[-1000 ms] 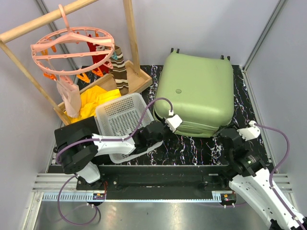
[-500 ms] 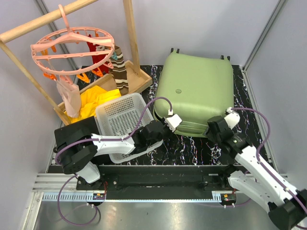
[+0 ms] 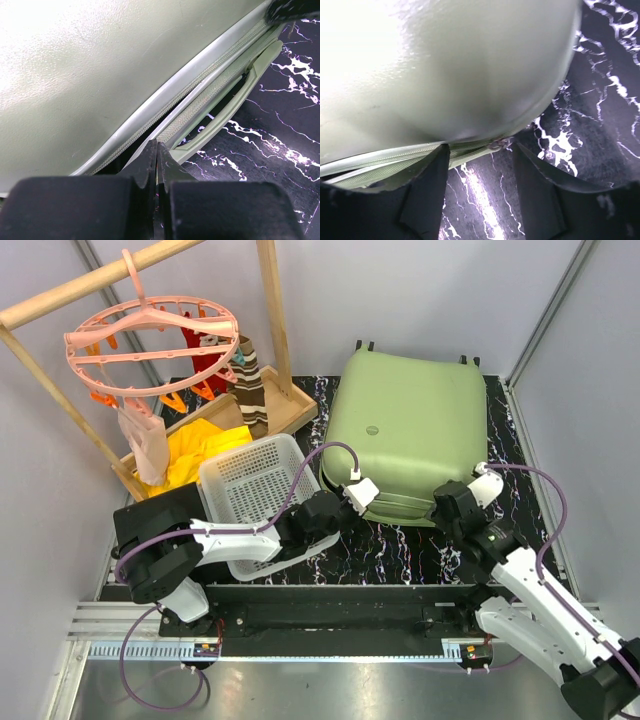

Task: Open, take out, and arrange the luggage
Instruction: Unzip the luggage

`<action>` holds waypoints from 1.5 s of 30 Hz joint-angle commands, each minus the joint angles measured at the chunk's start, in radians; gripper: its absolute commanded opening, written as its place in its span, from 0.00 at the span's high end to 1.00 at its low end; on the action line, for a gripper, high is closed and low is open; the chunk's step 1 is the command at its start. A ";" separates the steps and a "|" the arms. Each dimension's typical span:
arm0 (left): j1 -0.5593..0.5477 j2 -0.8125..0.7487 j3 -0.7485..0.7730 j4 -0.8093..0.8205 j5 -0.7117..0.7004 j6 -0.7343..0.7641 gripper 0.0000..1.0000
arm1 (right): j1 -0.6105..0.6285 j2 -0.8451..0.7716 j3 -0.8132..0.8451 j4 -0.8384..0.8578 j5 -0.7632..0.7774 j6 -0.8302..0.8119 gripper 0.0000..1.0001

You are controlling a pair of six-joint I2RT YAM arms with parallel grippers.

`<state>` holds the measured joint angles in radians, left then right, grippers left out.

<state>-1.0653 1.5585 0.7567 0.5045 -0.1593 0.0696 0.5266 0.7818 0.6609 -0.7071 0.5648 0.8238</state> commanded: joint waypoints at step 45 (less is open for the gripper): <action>0.033 0.023 0.021 -0.078 -0.051 -0.011 1.00 | 0.101 -0.009 -0.030 -0.046 0.271 0.156 0.68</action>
<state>-1.0618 1.5589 0.7589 0.4988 -0.1528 0.0578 0.6201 0.7444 0.6037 -0.7422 0.7425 0.9558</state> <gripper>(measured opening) 0.002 0.356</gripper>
